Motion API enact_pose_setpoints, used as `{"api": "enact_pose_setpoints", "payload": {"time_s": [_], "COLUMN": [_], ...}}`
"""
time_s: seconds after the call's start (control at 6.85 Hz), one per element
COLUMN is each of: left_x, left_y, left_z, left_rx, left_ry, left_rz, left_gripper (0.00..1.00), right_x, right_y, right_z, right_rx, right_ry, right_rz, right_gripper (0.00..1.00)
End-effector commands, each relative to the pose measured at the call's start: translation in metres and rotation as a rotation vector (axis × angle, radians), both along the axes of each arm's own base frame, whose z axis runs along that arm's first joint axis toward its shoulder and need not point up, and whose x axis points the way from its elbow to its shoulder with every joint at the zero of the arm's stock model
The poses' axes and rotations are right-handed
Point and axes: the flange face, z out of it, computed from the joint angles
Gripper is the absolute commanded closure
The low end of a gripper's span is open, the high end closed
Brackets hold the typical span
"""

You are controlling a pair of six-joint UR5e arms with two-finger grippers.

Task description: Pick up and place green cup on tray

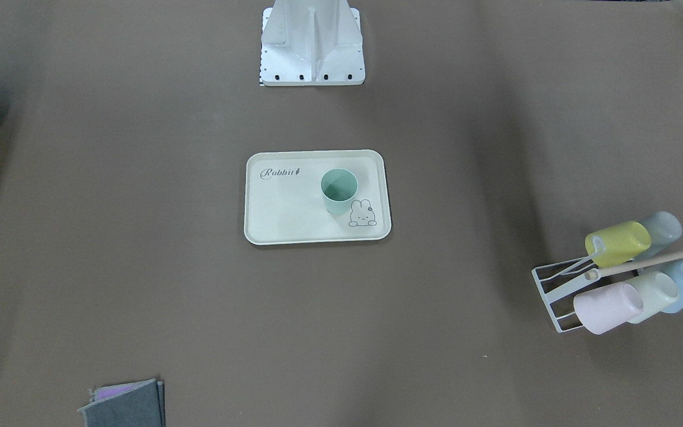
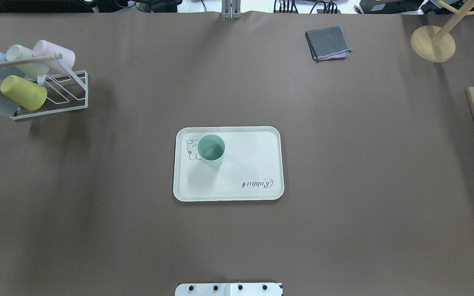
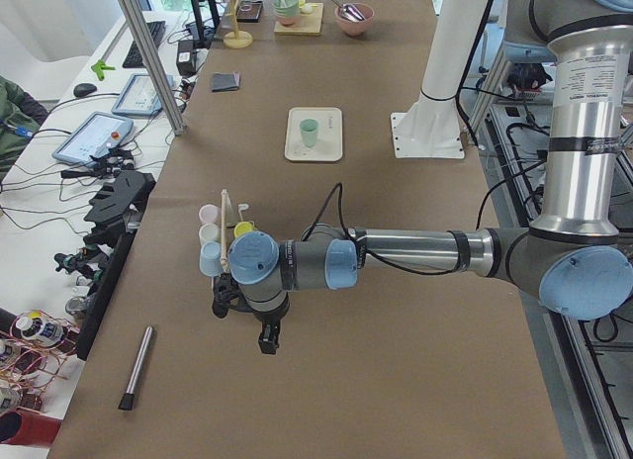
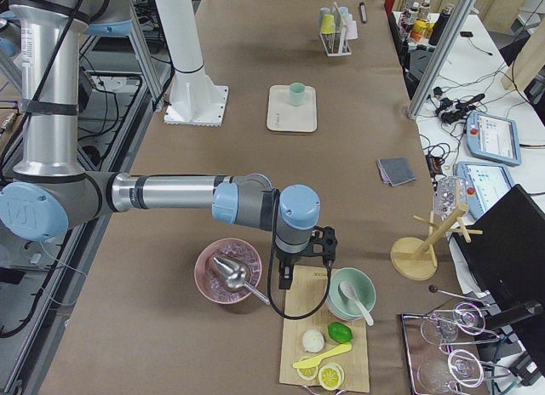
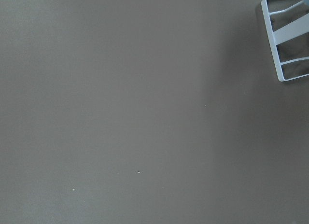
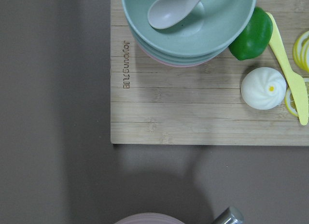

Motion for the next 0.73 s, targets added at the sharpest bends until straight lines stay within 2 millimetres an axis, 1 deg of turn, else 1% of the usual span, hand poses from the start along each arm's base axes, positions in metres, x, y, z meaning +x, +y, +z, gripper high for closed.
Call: {"api": "enact_pose_setpoints", "payload": {"time_s": [0.0,0.58], "left_x": [-0.0005,-0.0005], "left_y": [0.0001,0.0001], "left_z": [0.0001,0.0001], "left_rx": [0.000,0.001], "left_ry": [0.001,0.001], "left_rz": [-0.001,0.000], "left_gripper": [0.01,0.01], "right_x": [-0.0001,-0.0002], "right_y": [0.0000,-0.0012], "right_z": [-0.0001,-0.0045], "right_rx": [0.000,0.009], "right_ry": [-0.002,-0.003], "right_rz": [0.000,0.000], "right_gripper": [0.00,0.00]}}
